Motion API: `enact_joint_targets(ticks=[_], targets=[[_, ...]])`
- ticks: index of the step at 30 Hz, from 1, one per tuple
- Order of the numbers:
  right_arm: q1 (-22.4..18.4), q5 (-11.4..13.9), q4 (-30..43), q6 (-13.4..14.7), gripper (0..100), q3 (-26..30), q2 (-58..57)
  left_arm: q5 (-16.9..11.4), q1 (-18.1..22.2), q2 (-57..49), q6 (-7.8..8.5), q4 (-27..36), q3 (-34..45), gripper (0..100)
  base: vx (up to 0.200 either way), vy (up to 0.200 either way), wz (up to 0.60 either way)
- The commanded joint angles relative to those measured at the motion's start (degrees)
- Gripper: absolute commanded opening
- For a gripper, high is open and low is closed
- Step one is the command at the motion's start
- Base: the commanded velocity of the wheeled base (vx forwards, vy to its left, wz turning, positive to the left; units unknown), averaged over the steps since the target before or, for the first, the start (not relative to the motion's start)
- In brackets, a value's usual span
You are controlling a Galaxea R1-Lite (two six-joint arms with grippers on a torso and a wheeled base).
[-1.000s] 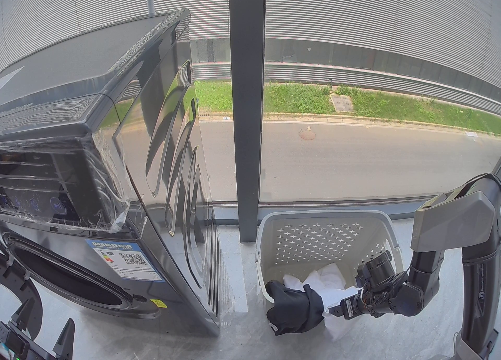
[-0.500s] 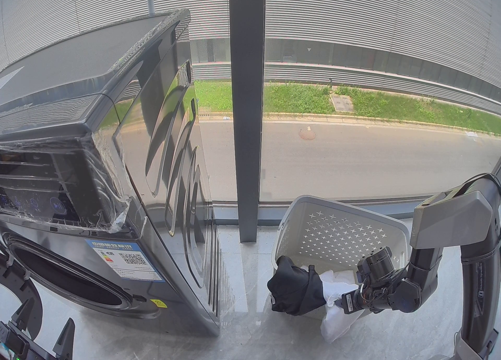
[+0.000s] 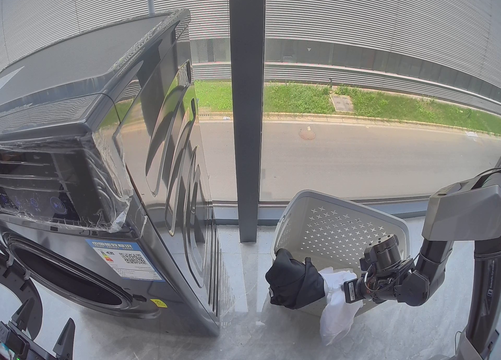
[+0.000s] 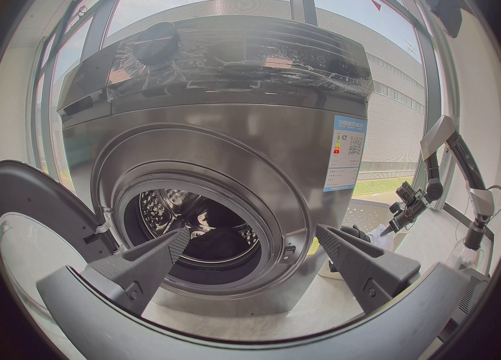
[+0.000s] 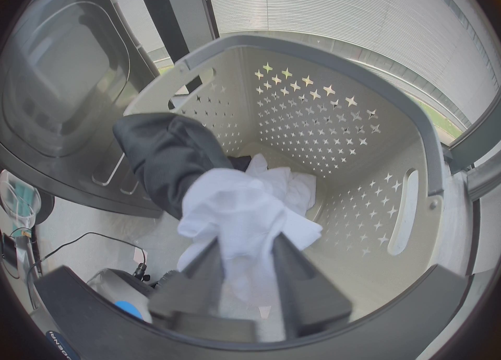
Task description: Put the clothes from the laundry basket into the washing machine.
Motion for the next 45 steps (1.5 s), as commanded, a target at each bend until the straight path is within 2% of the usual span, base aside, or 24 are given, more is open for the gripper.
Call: enact_joint_targets(ticks=[1,8,14,18,21,22,23,24,27,28,29,31,32,33,34,37,41,45], targets=[[0.0,0.2,-0.1,-0.1,0,0.1,-4.5,0.0,0.0,0.1,-0.02,0.0,0.1,100,0.000,0.000,0.00],[0.0,0.8,-0.1,-0.1,0,0.9,-9.0,-0.1,0.0,0.1,-0.02,0.0,0.1,100,0.000,0.000,0.00],[0.0,4.2,-0.1,0.2,0,1.0,-15.4,-0.1,0.0,0.1,-0.02,0.0,0.1,100,0.000,0.000,0.00],[0.0,7.7,-0.1,0.5,0,1.0,-23.5,-0.1,0.0,0.1,-0.11,0.0,0.1,100,0.000,0.000,0.00],[0.0,9.6,-0.1,2.0,0,2.0,-30.7,-0.1,0.0,0.1,-0.11,0.0,0.1,100,0.000,0.000,0.00],[0.0,11.0,-0.1,3.2,0,2.5,-33.7,-0.1,0.0,0.1,-0.11,0.0,0.1,100,0.000,0.000,0.00],[0.0,11.0,-0.1,3.2,0,2.5,-33.7,-0.1,0.0,0.1,-0.11,0.0,0.1,100,0.000,0.000,0.00],[0.0,13.0,-0.1,4.9,0,3.5,-38.2,-0.1,0.0,0.1,-0.19,0.0,0.1,100,0.000,0.000,0.00],[0.2,16.0,-0.1,7.1,0,4.6,-46.1,-0.1,0.0,0.1,-0.19,0.0,0.1,100,0.000,0.000,0.00],[0.8,18.9,-0.1,7.9,0,5.4,-51.0,-0.1,0.0,0.1,-0.19,0.0,0.1,100,0.000,0.000,0.00],[0.8,20.0,-0.1,7.9,0,5.8,-52.4,-0.1,0.0,0.1,-0.19,0.0,0.1,100,0.000,0.000,0.00],[1.0,26.8,-0.1,6.9,0,7.7,-60.3,-0.3,0.0,0.1,-0.19,-0.1,0.1,100,0.000,0.000,0.00],[1.0,28.8,-0.1,6.4,0,8.4,-62.6,-0.3,0.0,0.1,-0.11,-0.1,0.1,100,0.000,0.000,0.00],[1.0,28.8,-0.1,6.4,0,8.4,-62.6,-0.3,0.0,0.1,-0.11,-0.1,0.1,100,0.000,0.000,0.00],[1.0,31.4,-0.1,4.9,0,9.9,-66.7,-0.4,0.0,0.1,-0.11,-0.1,0.1,100,0.000,0.000,0.00],[1.0,31.9,-0.1,2.1,0,11.7,-70.3,-0.5,0.0,0.1,-0.19,0.1,0.1,100,0.000,0.000,0.00],[1.0,32.5,-0.1,1.5,0,12.8,-72.0,-1.6,0.0,0.1,-0.19,0.4,0.0,100,-0.100,0.000,0.00],[1.0,34.2,-0.1,0.8,0,12.6,-72.1,-2.5,0.0,0.1,-0.11,0.3,0.0,100,-0.200,0.000,0.00]])
